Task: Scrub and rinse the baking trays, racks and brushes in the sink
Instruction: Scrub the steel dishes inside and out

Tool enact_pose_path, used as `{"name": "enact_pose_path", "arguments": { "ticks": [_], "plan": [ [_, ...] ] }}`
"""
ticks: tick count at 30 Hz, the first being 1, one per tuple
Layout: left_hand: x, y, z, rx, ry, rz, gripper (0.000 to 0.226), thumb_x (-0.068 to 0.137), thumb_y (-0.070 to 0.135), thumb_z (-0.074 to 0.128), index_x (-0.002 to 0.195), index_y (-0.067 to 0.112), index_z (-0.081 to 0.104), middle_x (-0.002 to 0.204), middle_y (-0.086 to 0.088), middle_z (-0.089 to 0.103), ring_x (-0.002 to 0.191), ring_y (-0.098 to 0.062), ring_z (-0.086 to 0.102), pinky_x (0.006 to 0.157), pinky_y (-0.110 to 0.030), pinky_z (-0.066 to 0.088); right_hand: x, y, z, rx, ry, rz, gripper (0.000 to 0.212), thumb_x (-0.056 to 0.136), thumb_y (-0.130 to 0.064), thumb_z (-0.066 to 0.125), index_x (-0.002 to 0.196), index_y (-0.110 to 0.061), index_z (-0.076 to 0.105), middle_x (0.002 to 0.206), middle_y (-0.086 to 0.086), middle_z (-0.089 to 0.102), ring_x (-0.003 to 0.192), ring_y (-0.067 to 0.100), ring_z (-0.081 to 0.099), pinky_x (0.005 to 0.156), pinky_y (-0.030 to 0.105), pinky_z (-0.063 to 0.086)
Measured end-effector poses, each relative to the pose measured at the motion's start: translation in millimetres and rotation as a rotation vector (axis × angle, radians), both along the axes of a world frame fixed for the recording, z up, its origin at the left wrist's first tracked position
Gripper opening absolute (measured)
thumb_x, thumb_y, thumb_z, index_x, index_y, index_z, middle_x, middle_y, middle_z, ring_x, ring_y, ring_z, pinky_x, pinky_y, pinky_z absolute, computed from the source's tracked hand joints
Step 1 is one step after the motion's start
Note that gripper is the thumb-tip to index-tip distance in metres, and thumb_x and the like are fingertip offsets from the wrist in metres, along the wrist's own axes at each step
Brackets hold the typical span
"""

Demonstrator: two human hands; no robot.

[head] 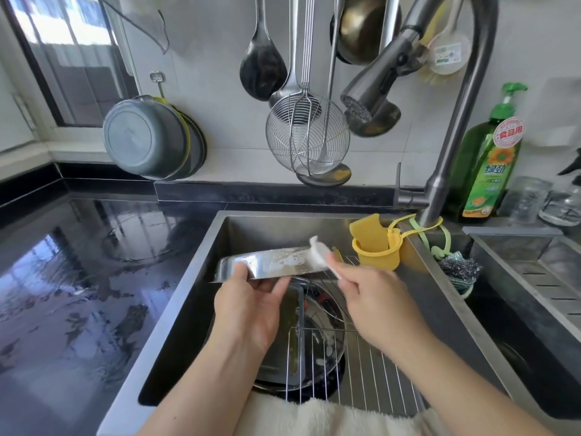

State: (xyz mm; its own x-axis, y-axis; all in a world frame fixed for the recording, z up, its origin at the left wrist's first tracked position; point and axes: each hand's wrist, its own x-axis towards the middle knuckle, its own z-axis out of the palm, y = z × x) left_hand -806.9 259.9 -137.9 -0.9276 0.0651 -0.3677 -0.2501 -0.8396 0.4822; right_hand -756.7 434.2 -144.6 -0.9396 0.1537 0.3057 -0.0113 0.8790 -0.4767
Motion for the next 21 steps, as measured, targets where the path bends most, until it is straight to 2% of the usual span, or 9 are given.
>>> {"name": "enact_pose_path", "arguments": {
  "ticks": [2,3,6,8,11,14,16,19,21],
  "plan": [
    [-2,1,-1,0.018,0.002,0.000,0.025,0.113,0.018,0.041,0.118,-0.001,0.057,0.115,-0.024,0.070,0.104,-0.034,0.071,0.079,-0.049,0.060,1,6,-1,-0.009,-0.012,-0.030,0.050,0.104,-0.022,0.053,0.146,-0.047,0.046,0.066,-0.012,0.043,0.057,0.007,0.039,0.047,0.021,0.029],
    [-2,3,-2,0.015,0.007,-0.016,0.026,0.113,0.017,0.042,0.120,-0.003,0.057,0.115,-0.024,0.070,0.104,-0.033,0.072,0.079,-0.048,0.060,3,0,0,-0.038,-0.006,0.033,0.051,0.103,-0.020,0.054,0.147,-0.046,0.046,0.068,-0.011,0.044,0.060,0.007,0.043,0.051,0.022,0.034],
    [-1,4,-7,-0.017,0.056,-0.120,0.029,0.110,0.011,0.045,0.132,-0.003,0.057,0.118,-0.023,0.073,0.104,-0.029,0.076,0.082,-0.042,0.061,6,-29,-4,-0.039,0.022,0.215,0.053,0.103,-0.021,0.055,0.146,-0.050,0.045,0.076,-0.011,0.049,0.071,0.012,0.051,0.062,0.034,0.048],
    [-1,4,-7,-0.003,0.065,-0.147,0.031,0.107,0.004,0.046,0.137,-0.003,0.054,0.123,-0.023,0.071,0.106,-0.031,0.075,0.086,-0.043,0.062,-1,-19,-3,-0.014,0.050,0.125,0.053,0.103,-0.022,0.054,0.146,-0.050,0.042,0.077,-0.011,0.052,0.066,0.010,0.049,0.055,0.030,0.043],
    [-3,2,-3,0.039,0.053,-0.112,0.030,0.106,-0.002,0.047,0.135,-0.006,0.050,0.122,-0.027,0.069,0.109,-0.036,0.072,0.086,-0.045,0.061,-1,11,-4,0.021,-0.024,-0.078,0.051,0.105,-0.021,0.051,0.149,-0.045,0.041,0.069,-0.010,0.050,0.056,0.006,0.041,0.048,0.025,0.030],
    [-6,1,-2,0.042,0.038,-0.054,0.029,0.108,0.006,0.048,0.134,-0.007,0.052,0.118,-0.026,0.071,0.109,-0.035,0.072,0.088,-0.043,0.061,4,-5,-3,-0.098,0.007,0.036,0.051,0.103,-0.018,0.054,0.147,-0.043,0.044,0.069,-0.012,0.050,0.057,0.004,0.041,0.049,0.020,0.028],
    [-4,2,-1,0.046,0.041,-0.036,0.031,0.109,0.015,0.050,0.132,-0.004,0.055,0.114,-0.022,0.073,0.105,-0.031,0.074,0.088,-0.042,0.061,5,-22,-6,-0.133,0.026,0.147,0.053,0.102,-0.018,0.057,0.145,-0.046,0.045,0.074,-0.013,0.051,0.063,0.003,0.045,0.054,0.020,0.036],
    [5,9,-1,-0.009,0.056,-0.159,0.034,0.111,0.029,0.046,0.125,0.001,0.060,0.116,-0.022,0.071,0.108,-0.034,0.071,0.100,-0.052,0.055,2,-25,-16,-0.087,-0.025,0.184,0.056,0.102,-0.023,0.055,0.144,-0.057,0.041,0.081,-0.011,0.055,0.070,0.008,0.053,0.063,0.037,0.053],
    [5,10,-4,-0.048,0.068,-0.202,0.033,0.112,0.025,0.043,0.124,0.000,0.059,0.122,-0.026,0.069,0.112,-0.038,0.069,0.106,-0.056,0.050,2,-25,-17,-0.089,-0.026,0.196,0.056,0.102,-0.023,0.056,0.144,-0.057,0.040,0.083,-0.011,0.057,0.071,0.008,0.053,0.063,0.038,0.053]
  ]
}}
